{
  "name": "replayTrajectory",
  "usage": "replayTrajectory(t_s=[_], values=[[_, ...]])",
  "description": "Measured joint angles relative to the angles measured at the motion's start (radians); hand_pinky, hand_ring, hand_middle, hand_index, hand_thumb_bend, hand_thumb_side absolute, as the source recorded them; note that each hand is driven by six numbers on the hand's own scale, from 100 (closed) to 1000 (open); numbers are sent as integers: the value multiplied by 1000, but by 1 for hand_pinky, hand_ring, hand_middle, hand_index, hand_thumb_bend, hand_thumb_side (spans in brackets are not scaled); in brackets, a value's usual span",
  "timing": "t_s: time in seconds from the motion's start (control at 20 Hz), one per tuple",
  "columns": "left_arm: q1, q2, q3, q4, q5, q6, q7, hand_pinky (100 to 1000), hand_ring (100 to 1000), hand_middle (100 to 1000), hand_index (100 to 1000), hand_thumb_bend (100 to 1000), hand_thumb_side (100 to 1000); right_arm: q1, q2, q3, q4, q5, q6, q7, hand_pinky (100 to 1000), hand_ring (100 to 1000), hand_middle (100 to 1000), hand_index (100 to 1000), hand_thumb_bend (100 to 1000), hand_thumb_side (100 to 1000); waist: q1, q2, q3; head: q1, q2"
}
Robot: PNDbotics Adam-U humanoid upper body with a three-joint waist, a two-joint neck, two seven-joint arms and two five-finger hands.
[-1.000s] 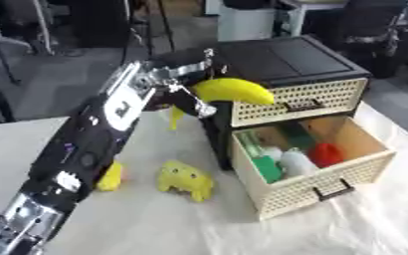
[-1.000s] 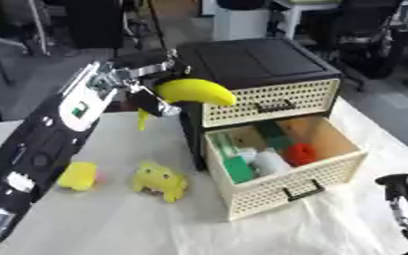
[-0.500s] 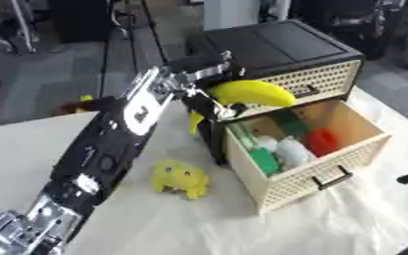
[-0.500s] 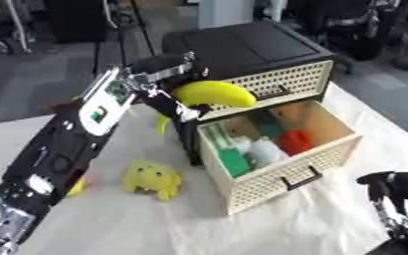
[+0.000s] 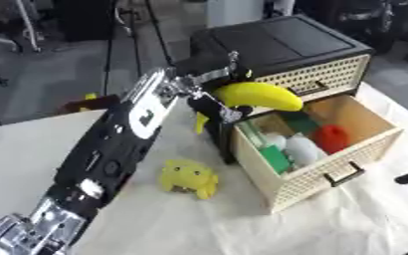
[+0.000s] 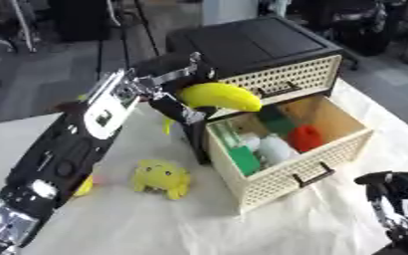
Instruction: Pick up objects from table and place into drawer.
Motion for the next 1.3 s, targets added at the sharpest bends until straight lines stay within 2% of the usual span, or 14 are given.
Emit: replayTrajectory(t_s=[0.2, 0.3, 0.6, 0.8, 1.1, 1.15, 1.2, 1.3], values=[[-5, 13, 0, -71, -12, 12, 44, 276, 293, 299, 493, 100, 100, 8, 0, -2, 1, 0, 3, -3, 167, 233, 318, 680, 100, 1000, -9, -14, 7, 0, 5], [-11, 14, -5, -107, -4, 15, 56, 282, 297, 271, 495, 100, 100, 8, 0, -3, 1, 0, 3, -3, 167, 234, 319, 680, 100, 1000, -13, -22, 7, 0, 10], [-21, 2, -41, -160, 44, 5, 51, 287, 301, 279, 500, 100, 100, 8, 6, 1, 7, 1, -1, 1, 168, 234, 319, 679, 100, 1000, -16, -36, -15, 4, 18], [-19, -20, -51, -136, 45, -10, 31, 299, 310, 286, 510, 100, 100, -2, 24, 9, 7, 1, -7, 11, 169, 235, 320, 677, 100, 1000, -7, -35, -37, 7, 19], [-1, -42, -48, -30, -29, -29, 25, 345, 353, 323, 542, 100, 100, -21, 43, 14, 6, 0, -9, 26, 170, 236, 322, 674, 100, 1000, 20, 1, -62, 7, 16], [2, -44, -46, -14, -45, -33, 28, 367, 381, 351, 567, 128, 100, -22, 43, 14, 5, 0, -9, 27, 170, 236, 322, 674, 100, 1000, 23, 5, -64, 7, 16], [3, -47, -43, -1, -60, -38, 33, 402, 424, 391, 603, 208, 104, -24, 43, 14, 4, 0, -9, 28, 170, 236, 322, 673, 100, 1000, 26, 9, -64, 7, 16], [3, -51, -38, 19, -88, -48, 46, 449, 471, 440, 649, 427, 235, -28, 43, 13, 0, 0, -8, 30, 170, 236, 323, 673, 100, 1000, 30, 15, -69, 7, 16]])
